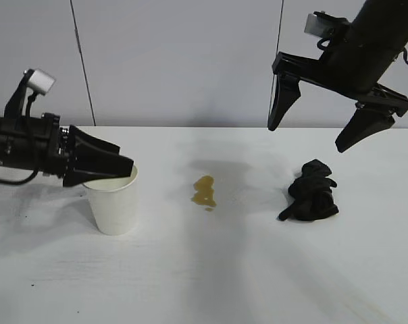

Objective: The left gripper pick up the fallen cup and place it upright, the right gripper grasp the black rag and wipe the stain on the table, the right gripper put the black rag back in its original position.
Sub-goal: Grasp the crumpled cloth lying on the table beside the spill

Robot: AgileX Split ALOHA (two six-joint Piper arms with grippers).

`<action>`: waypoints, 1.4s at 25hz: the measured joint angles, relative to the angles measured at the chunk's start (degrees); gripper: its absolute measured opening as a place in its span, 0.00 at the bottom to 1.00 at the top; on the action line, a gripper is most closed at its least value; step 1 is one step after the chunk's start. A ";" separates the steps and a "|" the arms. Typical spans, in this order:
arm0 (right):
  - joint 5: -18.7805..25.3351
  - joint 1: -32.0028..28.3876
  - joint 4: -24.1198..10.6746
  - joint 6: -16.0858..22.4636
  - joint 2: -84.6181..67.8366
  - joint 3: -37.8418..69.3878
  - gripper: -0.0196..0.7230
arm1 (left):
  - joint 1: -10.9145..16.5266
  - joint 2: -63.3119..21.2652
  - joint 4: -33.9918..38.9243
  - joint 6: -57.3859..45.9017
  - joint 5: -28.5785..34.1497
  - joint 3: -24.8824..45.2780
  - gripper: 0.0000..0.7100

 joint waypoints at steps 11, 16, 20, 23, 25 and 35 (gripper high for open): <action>0.00 0.00 0.00 -0.64 0.00 0.00 0.95 | -5.69 -19.19 24.89 -44.22 -23.96 -4.99 0.98; 0.00 0.00 0.00 -2.74 0.00 0.00 0.95 | -7.18 -16.32 44.24 -73.46 -22.48 -12.66 0.98; -1.02 0.00 -0.13 -2.95 0.00 0.00 0.95 | -7.18 -13.42 55.38 -88.19 -19.05 -14.84 0.98; -1.52 0.00 -1.07 -2.68 0.00 0.00 0.95 | -7.18 -12.65 57.37 -90.94 -15.59 -15.48 0.98; -1.52 0.00 -2.96 -1.47 0.40 0.00 0.95 | -7.18 -12.65 57.51 -91.47 -14.30 -16.17 0.98; -6.85 0.00 -10.85 3.98 8.86 0.00 0.89 | -7.18 -12.65 57.00 -91.62 -10.64 -17.35 0.98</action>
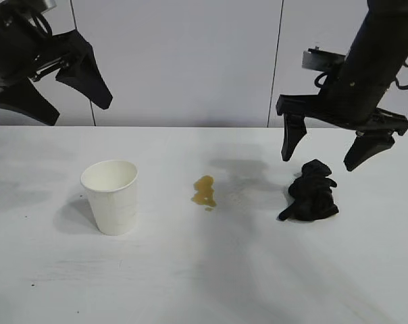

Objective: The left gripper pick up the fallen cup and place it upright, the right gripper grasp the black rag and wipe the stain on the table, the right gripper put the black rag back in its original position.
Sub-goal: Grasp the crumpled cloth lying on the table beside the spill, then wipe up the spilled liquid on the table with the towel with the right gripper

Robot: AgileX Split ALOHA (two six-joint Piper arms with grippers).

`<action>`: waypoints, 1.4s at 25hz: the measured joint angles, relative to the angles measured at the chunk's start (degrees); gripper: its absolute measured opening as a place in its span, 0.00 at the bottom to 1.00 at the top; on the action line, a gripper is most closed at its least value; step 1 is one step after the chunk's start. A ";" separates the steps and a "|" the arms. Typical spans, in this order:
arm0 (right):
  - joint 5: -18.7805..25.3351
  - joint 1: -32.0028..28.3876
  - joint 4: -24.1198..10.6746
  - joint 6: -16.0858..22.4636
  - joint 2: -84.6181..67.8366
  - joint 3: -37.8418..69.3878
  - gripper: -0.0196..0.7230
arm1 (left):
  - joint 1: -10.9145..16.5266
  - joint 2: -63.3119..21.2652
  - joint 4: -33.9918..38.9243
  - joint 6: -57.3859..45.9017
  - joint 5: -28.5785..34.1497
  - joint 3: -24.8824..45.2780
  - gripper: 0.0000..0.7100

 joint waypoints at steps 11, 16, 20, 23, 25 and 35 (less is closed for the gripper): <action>-3.67 0.00 -4.54 5.50 6.25 0.00 0.39 | 0.00 0.00 -1.41 -0.16 0.68 0.00 0.98; -3.72 0.00 -3.74 6.14 6.55 -0.30 0.15 | 0.00 0.00 -1.41 -0.18 1.11 0.00 0.98; -3.66 0.73 0.96 4.31 4.68 -0.37 0.15 | 0.00 0.00 -1.42 -0.18 1.16 0.00 0.98; -3.54 3.89 3.97 2.55 2.72 -1.89 0.15 | 0.00 0.00 -1.42 -0.18 1.16 0.00 0.98; -3.54 7.44 5.07 2.23 2.50 -3.71 0.15 | 0.00 0.00 -1.42 -0.18 1.22 0.00 0.98; -9.70 17.69 5.81 0.92 7.02 -5.00 0.15 | 0.00 0.00 -1.42 -0.22 1.43 0.00 0.98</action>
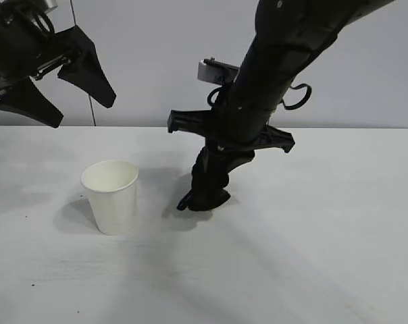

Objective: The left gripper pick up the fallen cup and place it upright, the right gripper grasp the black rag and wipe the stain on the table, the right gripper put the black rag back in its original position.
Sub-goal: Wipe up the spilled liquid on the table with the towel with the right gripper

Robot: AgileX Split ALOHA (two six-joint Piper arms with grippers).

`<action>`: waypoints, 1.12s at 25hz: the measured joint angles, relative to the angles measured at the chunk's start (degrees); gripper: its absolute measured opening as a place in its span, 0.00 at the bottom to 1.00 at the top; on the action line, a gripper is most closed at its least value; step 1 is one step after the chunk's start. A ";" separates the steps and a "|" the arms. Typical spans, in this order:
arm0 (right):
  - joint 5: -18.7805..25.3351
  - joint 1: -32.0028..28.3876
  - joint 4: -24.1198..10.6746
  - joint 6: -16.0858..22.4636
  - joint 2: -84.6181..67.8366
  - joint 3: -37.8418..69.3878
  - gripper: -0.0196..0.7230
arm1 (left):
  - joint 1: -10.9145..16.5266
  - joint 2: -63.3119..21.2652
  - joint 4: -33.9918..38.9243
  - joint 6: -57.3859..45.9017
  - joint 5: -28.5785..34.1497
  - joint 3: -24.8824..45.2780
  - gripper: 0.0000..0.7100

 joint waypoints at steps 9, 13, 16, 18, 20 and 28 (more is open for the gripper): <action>-4.01 -1.47 -1.59 1.71 4.40 -0.11 0.15 | 0.00 0.00 0.00 0.00 0.54 0.00 0.98; -5.85 -5.39 -2.29 3.57 4.38 -0.11 0.15 | 0.00 0.00 0.00 0.00 0.59 0.00 0.98; -6.61 -8.20 -2.64 3.85 4.38 -0.17 0.15 | 0.00 0.00 0.00 0.00 0.65 0.00 0.98; -6.35 -9.33 -2.69 3.91 4.49 -0.75 0.15 | 0.00 0.00 0.00 0.00 0.65 0.00 0.98; -5.49 -9.40 -2.75 3.95 4.61 -1.84 0.15 | 0.00 0.00 0.00 0.00 0.65 0.00 0.98; -3.54 -0.75 -2.34 3.95 5.07 -6.07 0.15 | 0.00 0.00 0.00 0.00 0.65 0.00 0.98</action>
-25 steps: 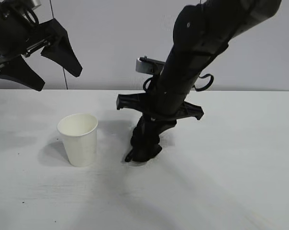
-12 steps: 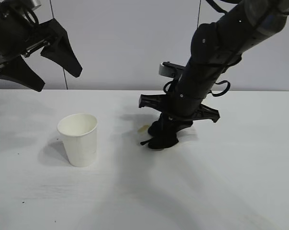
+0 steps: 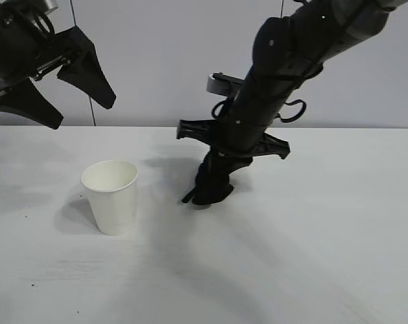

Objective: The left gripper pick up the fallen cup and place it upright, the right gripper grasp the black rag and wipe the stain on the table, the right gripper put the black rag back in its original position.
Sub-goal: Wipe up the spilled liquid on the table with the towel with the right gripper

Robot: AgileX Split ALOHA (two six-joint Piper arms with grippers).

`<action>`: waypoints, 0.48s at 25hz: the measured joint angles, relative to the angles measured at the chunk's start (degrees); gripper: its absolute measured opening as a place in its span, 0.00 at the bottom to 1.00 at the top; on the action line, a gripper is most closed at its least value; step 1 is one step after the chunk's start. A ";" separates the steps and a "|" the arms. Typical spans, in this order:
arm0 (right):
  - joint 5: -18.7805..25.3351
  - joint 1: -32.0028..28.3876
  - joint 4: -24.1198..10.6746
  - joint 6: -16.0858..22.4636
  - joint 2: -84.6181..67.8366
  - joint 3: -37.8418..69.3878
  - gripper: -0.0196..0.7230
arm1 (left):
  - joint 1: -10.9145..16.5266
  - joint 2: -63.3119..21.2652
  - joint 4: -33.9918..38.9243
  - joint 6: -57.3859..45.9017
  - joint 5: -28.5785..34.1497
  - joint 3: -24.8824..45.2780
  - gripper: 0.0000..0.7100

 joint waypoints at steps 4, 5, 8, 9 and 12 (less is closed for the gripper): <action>-0.79 2.19 -0.24 0.00 0.57 -0.29 0.15 | 0.00 0.00 0.50 0.00 0.41 -0.01 0.98; -0.92 2.19 -0.53 0.00 1.23 -0.68 0.15 | 0.00 0.00 0.58 0.00 0.62 -0.01 0.98; -0.20 1.74 -1.38 0.00 4.58 -3.14 0.15 | 0.00 0.00 0.64 0.00 0.89 -0.01 0.98; 0.22 1.48 -1.39 0.00 5.66 -4.52 0.15 | 0.00 0.00 0.64 0.00 0.91 -0.01 0.98; 2.31 0.44 -1.30 0.35 7.64 -8.29 0.15 | 0.00 0.00 0.64 0.00 0.91 -0.01 0.98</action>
